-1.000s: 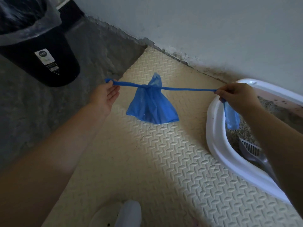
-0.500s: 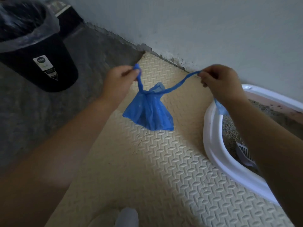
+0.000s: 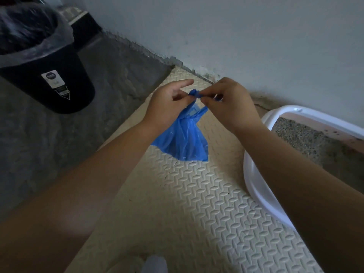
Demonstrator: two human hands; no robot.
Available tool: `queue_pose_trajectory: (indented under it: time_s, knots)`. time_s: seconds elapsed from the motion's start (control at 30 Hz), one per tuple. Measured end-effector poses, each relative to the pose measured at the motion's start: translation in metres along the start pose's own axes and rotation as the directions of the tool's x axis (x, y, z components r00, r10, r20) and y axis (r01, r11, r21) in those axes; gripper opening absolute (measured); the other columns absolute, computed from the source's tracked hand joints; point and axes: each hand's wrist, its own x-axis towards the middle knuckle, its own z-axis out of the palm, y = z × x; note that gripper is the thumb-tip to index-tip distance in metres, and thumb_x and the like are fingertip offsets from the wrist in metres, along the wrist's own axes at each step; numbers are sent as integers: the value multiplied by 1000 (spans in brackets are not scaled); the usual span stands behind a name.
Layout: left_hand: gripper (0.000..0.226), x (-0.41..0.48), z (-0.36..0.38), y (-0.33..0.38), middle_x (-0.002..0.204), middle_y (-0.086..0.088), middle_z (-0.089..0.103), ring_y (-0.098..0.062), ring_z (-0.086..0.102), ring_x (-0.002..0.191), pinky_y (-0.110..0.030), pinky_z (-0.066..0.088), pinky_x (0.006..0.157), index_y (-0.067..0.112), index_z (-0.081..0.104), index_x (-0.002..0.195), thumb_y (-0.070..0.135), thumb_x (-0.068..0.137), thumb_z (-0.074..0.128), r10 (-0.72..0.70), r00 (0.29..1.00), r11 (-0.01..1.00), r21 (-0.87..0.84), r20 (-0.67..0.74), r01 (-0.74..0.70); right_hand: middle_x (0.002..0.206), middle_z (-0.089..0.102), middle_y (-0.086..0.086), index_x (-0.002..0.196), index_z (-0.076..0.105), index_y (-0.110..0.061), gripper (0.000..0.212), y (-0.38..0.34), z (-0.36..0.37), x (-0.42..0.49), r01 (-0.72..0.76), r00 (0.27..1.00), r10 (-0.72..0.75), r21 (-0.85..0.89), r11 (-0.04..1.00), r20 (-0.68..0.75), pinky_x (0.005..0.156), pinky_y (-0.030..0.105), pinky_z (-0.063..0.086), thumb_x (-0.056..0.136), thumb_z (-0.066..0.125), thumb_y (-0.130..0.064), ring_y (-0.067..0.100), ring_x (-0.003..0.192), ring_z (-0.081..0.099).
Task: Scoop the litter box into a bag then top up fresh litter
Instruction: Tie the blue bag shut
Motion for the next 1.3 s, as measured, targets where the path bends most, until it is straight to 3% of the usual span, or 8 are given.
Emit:
queue_pose_trajectory:
  time_s: [0.13, 0.3, 0.43, 0.67, 0.73, 0.87, 1.17, 1.3]
  knots:
    - [26, 4, -2, 3, 99, 7, 72, -6, 66, 98, -32, 52, 92, 18, 69, 114, 11, 89, 64, 58, 993, 998, 29, 105, -61, 87, 62, -3, 100, 75, -23, 17, 0, -2, -3, 46, 999, -46, -24, 999, 25, 70, 20, 42, 86, 65, -19, 10, 78, 54]
    - [26, 7, -4, 5, 91, 16, 71, 3, 64, 86, -16, 47, 78, 19, 70, 111, 7, 90, 61, 46, 979, 997, 44, 198, -56, 85, 57, -5, 103, 74, -24, 20, 7, -2, -3, 38, 999, -38, 1, 999, 37, 64, 4, 34, 88, 63, -17, 2, 71, 48]
    - [31, 9, -4, 6, 112, 10, 69, -2, 63, 105, -28, 50, 94, 19, 67, 119, 8, 91, 60, 71, 967, 993, 77, 244, -93, 89, 54, -5, 105, 72, -24, 23, 9, -4, -3, 53, 996, -51, -24, 998, 76, 67, 2, 33, 91, 57, -15, 0, 74, 48]
    - [17, 10, -4, 9, 85, -4, 70, -23, 66, 79, -47, 54, 86, 24, 71, 94, 11, 88, 62, 46, 978, 987, 140, 205, -76, 88, 56, -5, 102, 73, -24, 21, 6, -10, -5, 51, 997, -50, -13, 999, 58, 66, 2, 33, 90, 59, -14, 2, 72, 49]
    - [15, 11, -4, 10, 87, -12, 70, -25, 66, 79, -41, 56, 83, 20, 71, 92, 8, 89, 61, 34, 986, 990, 126, 166, -55, 82, 56, -10, 97, 73, -28, 18, 7, -13, -6, 20, 998, -20, 3, 1000, 55, 64, 2, 34, 89, 61, -16, -1, 71, 50]
    - [13, 12, -7, 14, 82, -1, 66, -8, 62, 76, -22, 56, 74, 14, 67, 93, 5, 91, 58, 36, 993, 993, 104, 109, -47, 71, 62, -20, 81, 68, -34, 15, 14, -14, -12, -113, 994, 111, 107, 988, 24, 56, 3, 36, 85, 65, -21, -5, 65, 57]
    - [13, -3, 3, 38, 87, -2, 70, -3, 64, 76, -16, 53, 69, 11, 70, 97, 6, 90, 60, 46, 992, 991, 120, 119, -60, 67, 65, -13, 80, 69, -23, 3, 33, 2, -17, -223, 975, 222, 218, 950, 31, 49, 5, 38, 82, 68, -21, -6, 56, 55]
    - [15, -16, 9, 54, 89, 3, 70, -3, 67, 80, -16, 53, 71, 16, 70, 96, 5, 90, 61, 41, 988, 983, 172, 149, -66, 73, 67, -5, 110, 62, -25, 32, 40, 5, -22, -223, 975, 214, 337, 915, 63, 55, 13, 45, 80, 71, -18, 4, 65, 61]
